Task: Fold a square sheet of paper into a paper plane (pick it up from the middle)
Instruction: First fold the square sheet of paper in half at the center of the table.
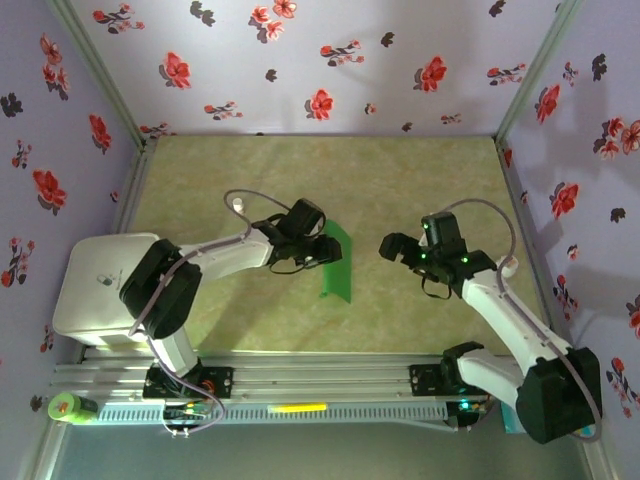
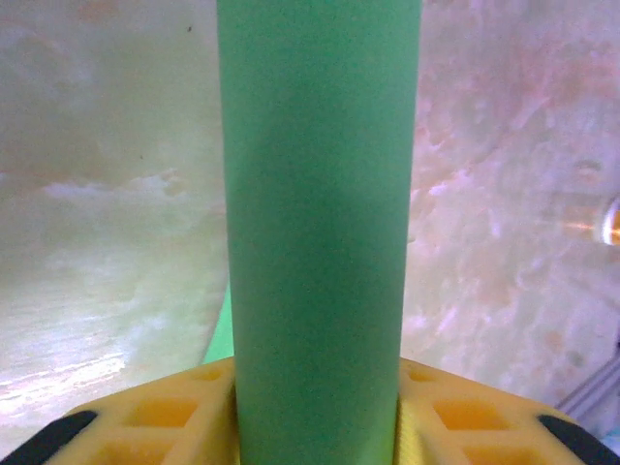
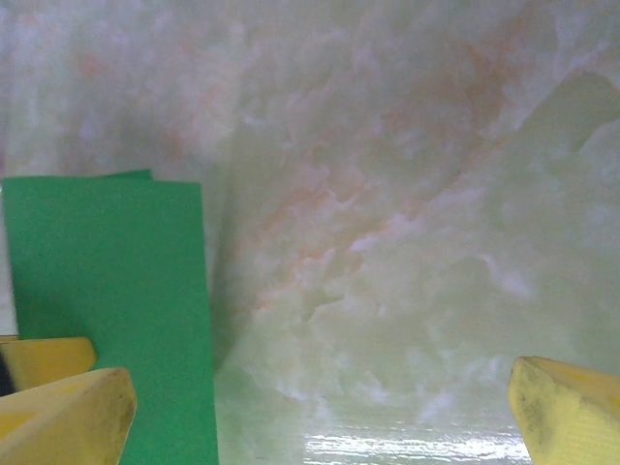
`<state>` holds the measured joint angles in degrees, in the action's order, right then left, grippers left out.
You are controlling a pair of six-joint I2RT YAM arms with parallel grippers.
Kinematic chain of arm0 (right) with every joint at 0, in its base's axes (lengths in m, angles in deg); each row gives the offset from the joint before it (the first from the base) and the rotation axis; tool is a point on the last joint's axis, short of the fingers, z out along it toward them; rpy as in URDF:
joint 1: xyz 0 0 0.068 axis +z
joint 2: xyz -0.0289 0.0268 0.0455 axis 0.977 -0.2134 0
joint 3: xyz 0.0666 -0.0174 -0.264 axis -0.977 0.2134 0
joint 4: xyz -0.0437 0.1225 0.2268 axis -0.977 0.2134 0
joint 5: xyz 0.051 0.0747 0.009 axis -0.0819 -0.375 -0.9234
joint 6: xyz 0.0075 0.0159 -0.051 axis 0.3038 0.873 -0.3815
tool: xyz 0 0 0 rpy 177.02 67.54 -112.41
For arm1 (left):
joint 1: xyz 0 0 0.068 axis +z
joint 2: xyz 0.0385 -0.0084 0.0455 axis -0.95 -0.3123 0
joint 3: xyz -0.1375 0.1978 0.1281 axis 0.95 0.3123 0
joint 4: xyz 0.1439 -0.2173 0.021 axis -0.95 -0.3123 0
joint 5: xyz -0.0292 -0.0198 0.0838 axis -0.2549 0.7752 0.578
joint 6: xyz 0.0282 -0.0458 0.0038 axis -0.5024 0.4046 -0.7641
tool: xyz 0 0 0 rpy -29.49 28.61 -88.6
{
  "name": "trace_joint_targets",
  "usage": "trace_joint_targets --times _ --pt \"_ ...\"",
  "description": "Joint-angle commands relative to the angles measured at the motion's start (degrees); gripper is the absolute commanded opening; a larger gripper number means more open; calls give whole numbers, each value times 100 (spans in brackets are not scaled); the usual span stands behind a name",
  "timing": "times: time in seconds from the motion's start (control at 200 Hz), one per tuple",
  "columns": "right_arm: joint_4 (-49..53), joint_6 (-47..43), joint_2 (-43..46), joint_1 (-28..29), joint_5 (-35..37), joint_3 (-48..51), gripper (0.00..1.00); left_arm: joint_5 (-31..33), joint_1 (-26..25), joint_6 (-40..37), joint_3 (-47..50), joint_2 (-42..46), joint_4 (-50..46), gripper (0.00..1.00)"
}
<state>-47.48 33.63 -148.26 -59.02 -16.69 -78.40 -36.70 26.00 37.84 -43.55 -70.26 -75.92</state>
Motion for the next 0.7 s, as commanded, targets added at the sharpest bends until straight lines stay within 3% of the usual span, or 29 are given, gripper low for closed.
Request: trace_joint_targets --times 0.0,0.245,0.695 --pt "-603 31 376 -25 -246 298 99 -683 61 323 258 223 958 39" --pt "-1079 152 662 -36 -665 547 99 -1137 85 859 722 262 2060 39" --pt "-1588 502 155 -34 -1572 644 98 -800 89 771 1160 -7 2042 39"
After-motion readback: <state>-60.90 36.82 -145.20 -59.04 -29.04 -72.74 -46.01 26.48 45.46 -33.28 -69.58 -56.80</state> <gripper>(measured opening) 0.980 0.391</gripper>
